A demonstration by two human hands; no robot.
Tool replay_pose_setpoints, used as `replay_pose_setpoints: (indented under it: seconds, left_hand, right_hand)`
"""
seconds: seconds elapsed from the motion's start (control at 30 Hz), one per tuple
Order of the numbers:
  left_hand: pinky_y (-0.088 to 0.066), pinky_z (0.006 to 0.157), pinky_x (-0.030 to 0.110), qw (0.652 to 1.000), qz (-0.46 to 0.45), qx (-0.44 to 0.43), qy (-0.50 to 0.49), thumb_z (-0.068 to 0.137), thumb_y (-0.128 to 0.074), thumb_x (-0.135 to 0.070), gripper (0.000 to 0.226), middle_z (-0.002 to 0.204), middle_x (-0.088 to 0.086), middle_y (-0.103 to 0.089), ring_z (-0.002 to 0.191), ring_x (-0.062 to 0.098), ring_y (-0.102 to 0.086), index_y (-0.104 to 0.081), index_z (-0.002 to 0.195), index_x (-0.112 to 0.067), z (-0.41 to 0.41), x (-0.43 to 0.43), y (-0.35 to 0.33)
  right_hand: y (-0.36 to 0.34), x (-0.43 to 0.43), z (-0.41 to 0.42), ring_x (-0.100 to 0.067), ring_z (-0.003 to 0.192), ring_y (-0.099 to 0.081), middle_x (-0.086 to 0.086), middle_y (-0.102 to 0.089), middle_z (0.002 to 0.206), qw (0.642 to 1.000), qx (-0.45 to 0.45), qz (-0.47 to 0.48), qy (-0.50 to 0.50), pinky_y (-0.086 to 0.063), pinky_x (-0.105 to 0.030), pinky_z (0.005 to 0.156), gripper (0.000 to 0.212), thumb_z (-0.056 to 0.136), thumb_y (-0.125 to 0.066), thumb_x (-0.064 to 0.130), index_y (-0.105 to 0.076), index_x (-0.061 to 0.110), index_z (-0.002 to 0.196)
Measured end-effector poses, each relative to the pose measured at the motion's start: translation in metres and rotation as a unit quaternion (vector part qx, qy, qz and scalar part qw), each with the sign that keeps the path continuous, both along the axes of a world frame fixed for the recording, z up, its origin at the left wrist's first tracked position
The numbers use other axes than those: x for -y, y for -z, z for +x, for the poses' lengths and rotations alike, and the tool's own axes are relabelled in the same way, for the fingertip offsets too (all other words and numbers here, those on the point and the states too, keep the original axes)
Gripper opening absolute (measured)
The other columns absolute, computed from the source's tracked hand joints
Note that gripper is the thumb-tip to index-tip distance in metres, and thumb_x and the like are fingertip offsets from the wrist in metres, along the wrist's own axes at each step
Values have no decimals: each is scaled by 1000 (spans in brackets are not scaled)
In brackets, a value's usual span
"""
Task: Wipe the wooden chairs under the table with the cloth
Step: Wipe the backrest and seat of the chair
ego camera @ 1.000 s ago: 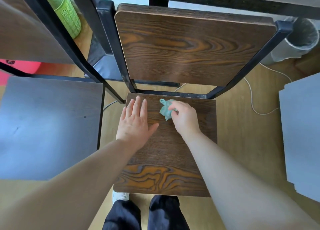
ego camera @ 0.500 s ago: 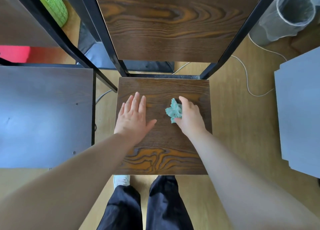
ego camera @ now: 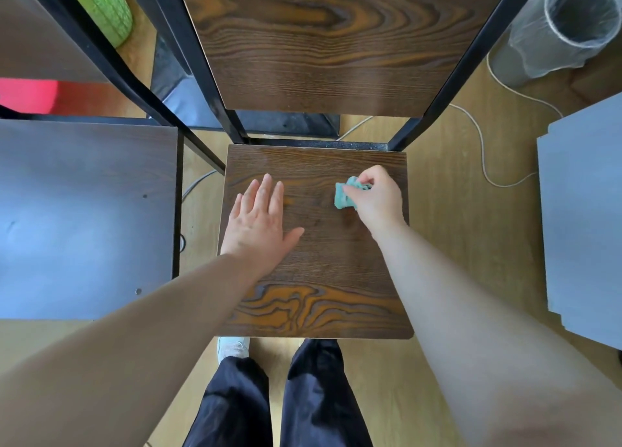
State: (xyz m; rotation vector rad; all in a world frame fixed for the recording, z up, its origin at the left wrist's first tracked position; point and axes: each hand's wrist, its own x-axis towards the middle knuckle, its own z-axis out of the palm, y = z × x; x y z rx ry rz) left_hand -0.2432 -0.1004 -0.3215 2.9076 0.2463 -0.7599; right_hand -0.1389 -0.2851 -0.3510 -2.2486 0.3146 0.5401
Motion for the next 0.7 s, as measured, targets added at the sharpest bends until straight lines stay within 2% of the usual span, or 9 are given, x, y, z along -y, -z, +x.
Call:
replay_pose_setpoints:
  seconds: [0.07, 0.13, 0.23, 0.3, 0.37, 0.43, 0.53, 0.63, 0.7]
  left_hand:
    - [-2, 125, 43, 1000, 1, -1, 1, 98, -28, -65, 86, 165, 5, 14, 152, 25, 12, 9, 157, -15, 0, 1, 1]
    - [-3, 125, 43, 1000, -1, -2, 3, 97, -27, -66, 86, 165, 5, 14, 152, 25, 12, 10, 157, -15, 0, 2, 2]
    - [-4, 125, 43, 1000, -3, -4, 6, 98, -27, -65, 86, 165, 5, 14, 152, 25, 12, 10, 157, -15, 0, 3, 3]
    - [-4, 125, 43, 1000, -3, -5, 8, 97, -28, -66, 86, 165, 4, 14, 152, 25, 12, 9, 157, -16, -1, 4, 4]
    - [-4, 125, 43, 1000, -5, -5, 7, 97, -28, -66, 86, 166, 5, 13, 152, 25, 11, 9, 157, -16, -2, 5, 5]
    - [-4, 125, 43, 1000, -6, -4, 7, 97, -28, -66, 86, 166, 5, 13, 152, 25, 11, 8, 157, -16, -2, 5, 5]
    - [-3, 124, 43, 1000, -9, -1, 8, 97, -28, -66, 86, 166, 5, 12, 152, 25, 11, 7, 157, -16, -2, 5, 5]
    - [-4, 124, 43, 1000, -7, -2, 13, 97, -27, -66, 85, 166, 5, 13, 152, 25, 11, 7, 157, -16, -2, 6, 5]
    - [-3, 124, 43, 1000, -9, -3, 11, 98, -28, -65, 85, 166, 4, 13, 152, 25, 11, 7, 157, -16, 0, 6, 5]
  right_hand:
    - [5, 12, -4, -10, 93, -55, 1, -57, 109, 999, 17, -41, -18, -44, -11, 58, 20, 89, -71, 27, -54, 27, 101]
    - [10, 24, -8, -9, 91, -54, 1, -58, 108, 996, 34, -66, -52, -39, -10, 59, 21, 90, -69, 27, -58, 30, 107]
    - [15, 39, -13, -12, 100, -57, 4, -62, 108, 993, 63, -57, -80, -47, -12, 66, 19, 92, -66, 20, -68, 25, 110]
    - [18, 46, -14, -15, 102, -61, 2, -64, 109, 994, 63, -40, -79, -56, -20, 72, 17, 92, -66, 21, -72, 21, 108]
    - [17, 49, -14, -14, 101, -61, 3, -63, 112, 995, 48, -35, -83, -57, -21, 74, 25, 90, -68, 32, -71, 20, 113]
    - [14, 49, -14, -10, 103, -57, 5, -60, 117, 994, 26, -36, -98, -50, -14, 71, 40, 86, -69, 43, -68, 20, 119]
    - [12, 46, -14, -9, 105, -51, 5, -55, 122, 987, 23, -71, -140, -44, -15, 74, 51, 82, -75, 44, -63, 19, 124]
    - [12, 42, -13, -10, 99, -54, 1, -56, 119, 985, 23, -103, -134, -41, -10, 63, 35, 83, -76, 35, -62, 22, 112]
    - [12, 39, -9, -11, 94, -60, 2, -60, 112, 988, 12, -98, -117, -47, -10, 61, 24, 85, -75, 31, -60, 23, 102]
